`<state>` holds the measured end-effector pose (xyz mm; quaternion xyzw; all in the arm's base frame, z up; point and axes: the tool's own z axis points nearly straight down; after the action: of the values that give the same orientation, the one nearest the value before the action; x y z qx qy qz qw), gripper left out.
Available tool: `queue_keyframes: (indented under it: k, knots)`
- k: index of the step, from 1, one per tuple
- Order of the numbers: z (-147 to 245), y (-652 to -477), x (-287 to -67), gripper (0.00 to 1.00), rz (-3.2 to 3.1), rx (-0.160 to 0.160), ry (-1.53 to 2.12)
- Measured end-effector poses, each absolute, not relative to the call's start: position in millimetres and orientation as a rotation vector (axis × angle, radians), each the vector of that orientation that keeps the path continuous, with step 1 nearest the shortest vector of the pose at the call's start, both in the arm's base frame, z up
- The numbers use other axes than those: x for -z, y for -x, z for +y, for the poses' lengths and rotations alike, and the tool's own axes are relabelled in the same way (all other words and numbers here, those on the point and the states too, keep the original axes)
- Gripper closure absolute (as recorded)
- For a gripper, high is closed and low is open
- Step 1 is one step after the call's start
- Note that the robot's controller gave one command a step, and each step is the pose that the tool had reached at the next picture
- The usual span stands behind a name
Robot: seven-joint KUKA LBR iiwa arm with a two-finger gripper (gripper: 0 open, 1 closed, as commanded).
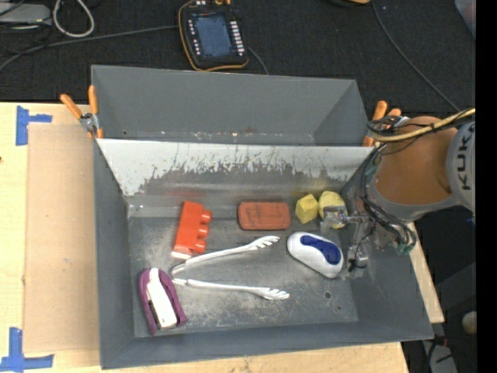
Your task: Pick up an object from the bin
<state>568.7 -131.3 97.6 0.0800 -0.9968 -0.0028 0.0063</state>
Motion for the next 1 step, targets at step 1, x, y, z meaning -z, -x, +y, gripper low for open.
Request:
queue_keyframes:
  k: [1]
  knots:
    - [-131.0,-556.1,-74.3,0.0,-3.06,0.01,0.731]
